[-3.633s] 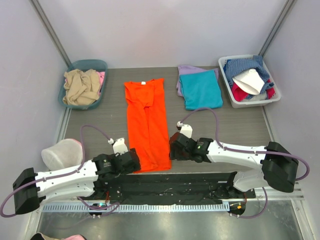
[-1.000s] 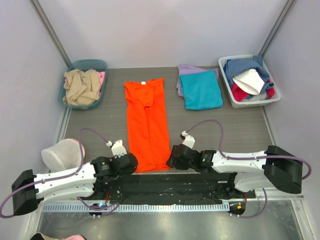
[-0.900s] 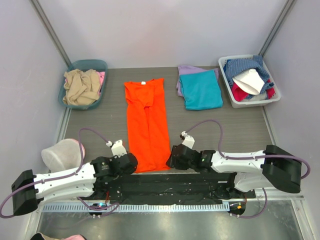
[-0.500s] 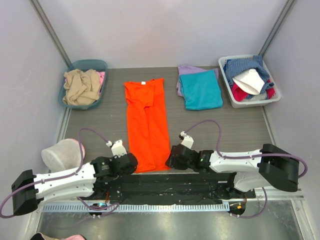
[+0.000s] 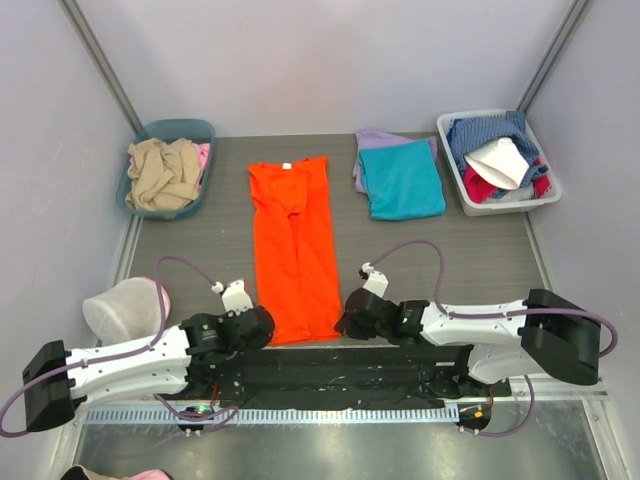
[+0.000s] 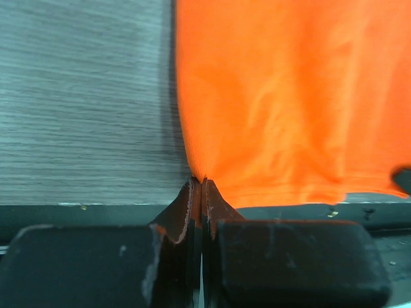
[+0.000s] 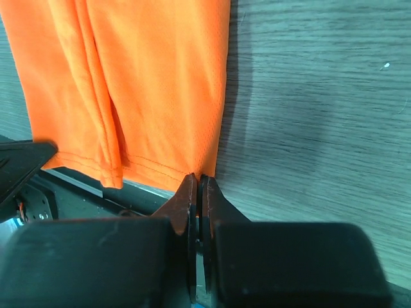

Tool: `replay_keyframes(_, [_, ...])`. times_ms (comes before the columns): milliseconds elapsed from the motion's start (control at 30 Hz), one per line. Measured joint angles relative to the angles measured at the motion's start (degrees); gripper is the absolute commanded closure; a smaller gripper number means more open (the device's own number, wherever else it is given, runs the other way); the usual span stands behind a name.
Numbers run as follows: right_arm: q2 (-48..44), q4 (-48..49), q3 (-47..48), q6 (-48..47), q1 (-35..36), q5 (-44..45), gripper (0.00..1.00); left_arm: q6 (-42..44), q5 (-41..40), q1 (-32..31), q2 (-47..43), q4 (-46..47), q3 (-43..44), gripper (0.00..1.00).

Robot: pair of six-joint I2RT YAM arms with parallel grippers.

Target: Fold and stack the t-shirts

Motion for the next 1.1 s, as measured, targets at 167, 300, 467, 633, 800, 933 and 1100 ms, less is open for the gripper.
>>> replay_keyframes(167, [-0.52, -2.27, 2.54, -1.18, 0.0, 1.01, 0.99, 1.36, -1.14, 0.0, -0.87, -1.29, 4.5, 1.0])
replay_keyframes(300, [0.81, -2.82, 6.99, -2.8, -0.26, 2.38, 0.99, 3.96, -4.22, 0.02, -1.55, 0.33, 7.74, 1.0])
replay_keyframes(467, [5.07, -2.89, 12.57, -5.46, -2.21, 3.56, 0.99, 8.98, -8.28, 1.97, 3.21, 1.42, 12.09, 1.0])
replay_keyframes(633, [9.03, -2.97, 17.33, -8.55, -6.78, 4.24, 0.99, 15.21, -10.54, 6.43, 8.55, 5.7, 15.54, 1.0])
replay_keyframes(800, [11.3, -1.07, 19.41, -11.21, -13.25, 3.21, 0.99, 21.4, -10.03, 12.96, 15.06, 12.5, 15.98, 1.0])
replay_keyframes(933, [14.86, 0.0, 22.05, -14.14, -17.97, 1.25, 0.99, 26.95, -8.44, 18.29, 21.42, 17.46, 17.16, 1.0])
replay_keyframes(1100, [21.33, 2.99, 27.19, -17.38, -22.38, -3.21, 0.99, 32.15, -5.35, 24.2, 26.6, 23.32, 19.08, 1.0])
